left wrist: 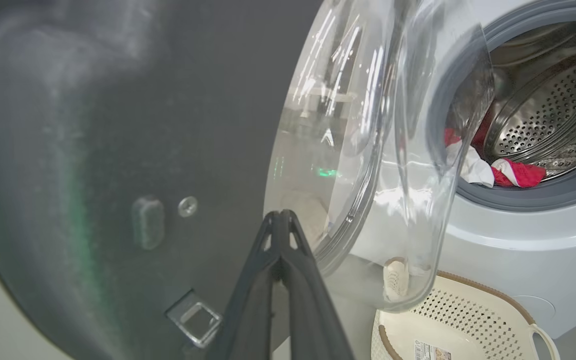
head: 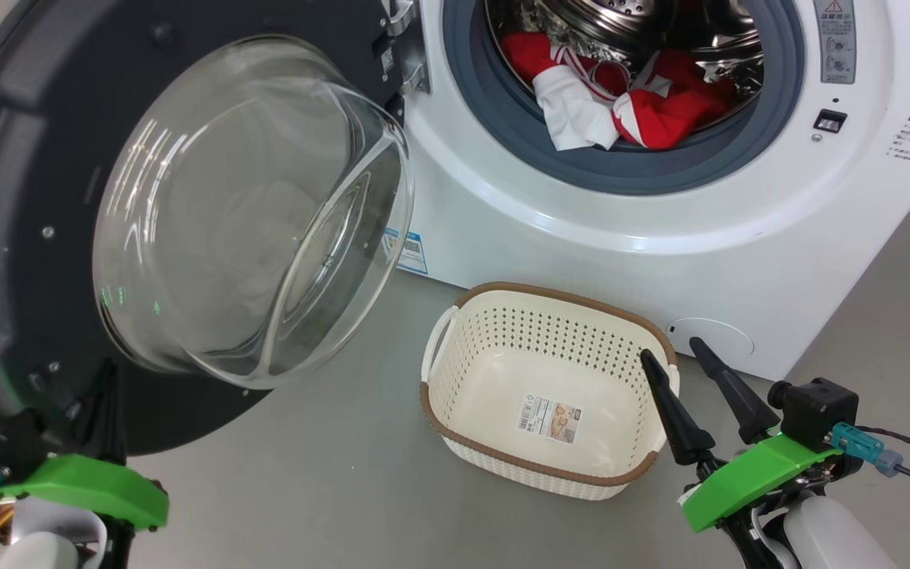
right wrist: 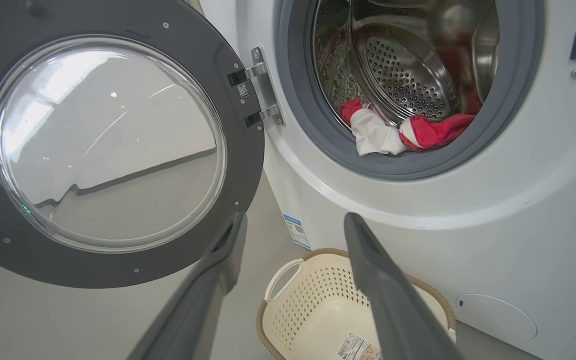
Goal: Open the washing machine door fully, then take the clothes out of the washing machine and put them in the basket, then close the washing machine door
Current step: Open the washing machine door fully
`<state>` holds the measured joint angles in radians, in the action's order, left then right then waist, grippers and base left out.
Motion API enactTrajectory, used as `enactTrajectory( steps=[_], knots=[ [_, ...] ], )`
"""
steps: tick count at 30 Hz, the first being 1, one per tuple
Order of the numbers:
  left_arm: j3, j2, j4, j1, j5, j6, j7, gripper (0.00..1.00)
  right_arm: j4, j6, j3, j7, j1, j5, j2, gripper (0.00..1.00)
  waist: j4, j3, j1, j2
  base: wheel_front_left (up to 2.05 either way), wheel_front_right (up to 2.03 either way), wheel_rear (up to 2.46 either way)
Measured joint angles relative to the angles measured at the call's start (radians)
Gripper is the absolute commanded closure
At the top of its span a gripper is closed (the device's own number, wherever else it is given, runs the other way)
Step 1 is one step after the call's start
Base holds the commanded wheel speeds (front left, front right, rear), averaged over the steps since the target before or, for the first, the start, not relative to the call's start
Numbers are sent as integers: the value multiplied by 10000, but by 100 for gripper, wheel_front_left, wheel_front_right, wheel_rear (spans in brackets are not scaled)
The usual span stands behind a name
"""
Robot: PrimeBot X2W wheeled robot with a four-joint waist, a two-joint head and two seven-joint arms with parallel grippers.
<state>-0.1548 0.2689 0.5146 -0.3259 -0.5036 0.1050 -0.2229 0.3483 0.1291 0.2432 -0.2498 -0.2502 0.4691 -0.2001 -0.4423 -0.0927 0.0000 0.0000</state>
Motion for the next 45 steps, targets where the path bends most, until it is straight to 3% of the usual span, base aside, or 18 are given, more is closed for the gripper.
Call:
enactTrajectory(
  steps=[5, 6, 7, 8, 24, 45],
  knots=[
    [-75, -146, -706, 498, -4, -182, 0, 100, -2, 0, 2, 0, 0, 0, -17, 0, 121, 35, 0, 0, 0, 0, 0],
    [-82, -182, -851, 587, -23, -207, -2, 74, -2, 0, -2, 0, 0, 0, -29, 0, 149, 33, 0, 0, 0, 0, 0],
    [-92, -213, -1011, 673, -46, -224, -4, 23, -2, 0, -2, 0, 0, 0, -36, 0, 176, 30, 0, 0, 0, 0, 0],
    [-117, -226, -1160, 754, -73, -247, -4, 0, -2, 0, 0, 0, 0, 2, -42, 0, 205, 27, 0, 0, 0, 0, 0],
    [-537, -464, -3482, 1789, 25, -940, -17, 0, -136, 0, -31, 0, -160, 79, -128, 0, 1273, 104, 0, 0, 0, 0, 0],
    [-713, -604, -3847, 1998, 362, -1273, -163, 0, -347, 0, -69, 0, -155, 63, -234, 0, 3405, 226, 0, 0, 0, 0, 0]
  ],
)
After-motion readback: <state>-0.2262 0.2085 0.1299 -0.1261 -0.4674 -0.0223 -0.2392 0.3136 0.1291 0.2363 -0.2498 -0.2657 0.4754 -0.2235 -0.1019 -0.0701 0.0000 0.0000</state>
